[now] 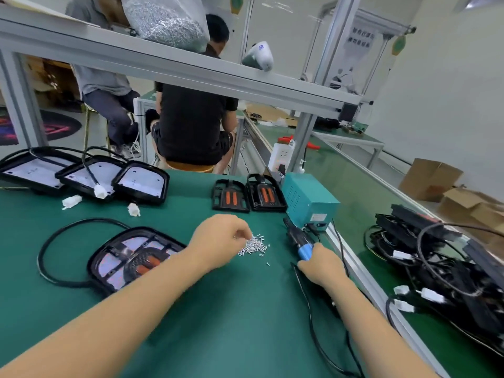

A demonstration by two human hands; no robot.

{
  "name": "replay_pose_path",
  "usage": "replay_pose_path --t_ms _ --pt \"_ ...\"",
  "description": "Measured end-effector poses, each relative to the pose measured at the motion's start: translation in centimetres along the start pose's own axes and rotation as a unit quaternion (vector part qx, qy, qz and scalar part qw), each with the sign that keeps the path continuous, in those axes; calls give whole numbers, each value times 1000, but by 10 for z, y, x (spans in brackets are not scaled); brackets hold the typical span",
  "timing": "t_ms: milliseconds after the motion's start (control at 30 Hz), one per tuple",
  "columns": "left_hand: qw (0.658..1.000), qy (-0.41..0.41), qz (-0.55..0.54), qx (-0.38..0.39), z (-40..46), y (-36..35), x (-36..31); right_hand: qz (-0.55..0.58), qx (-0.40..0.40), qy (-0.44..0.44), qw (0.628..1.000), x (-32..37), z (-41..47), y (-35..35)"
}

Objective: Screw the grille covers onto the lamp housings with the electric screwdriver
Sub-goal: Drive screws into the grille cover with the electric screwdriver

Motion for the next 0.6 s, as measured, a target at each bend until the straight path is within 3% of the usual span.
replay_pose_path --t_ms 167,333,600 --pt "993 -8 71 95 11 -65 -21 25 -59 14 998 -5 -6 -8" --pt "988 -8 120 93 18 -90 -20 29 -106 24 994 -8 -9 -11" --pt "965 -35 238 102 26 -101 -29 34 -117 38 992 -9 -9 -13"
Point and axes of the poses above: each hand's wrist, its own z-axis towards the middle knuckle, its own y-axis out of the back of the hand, x = y × z, the point moved 4 cm from there along z, towards the middle knuckle, and after that the axes turned 3 degrees about y, right-handed, at the moved point
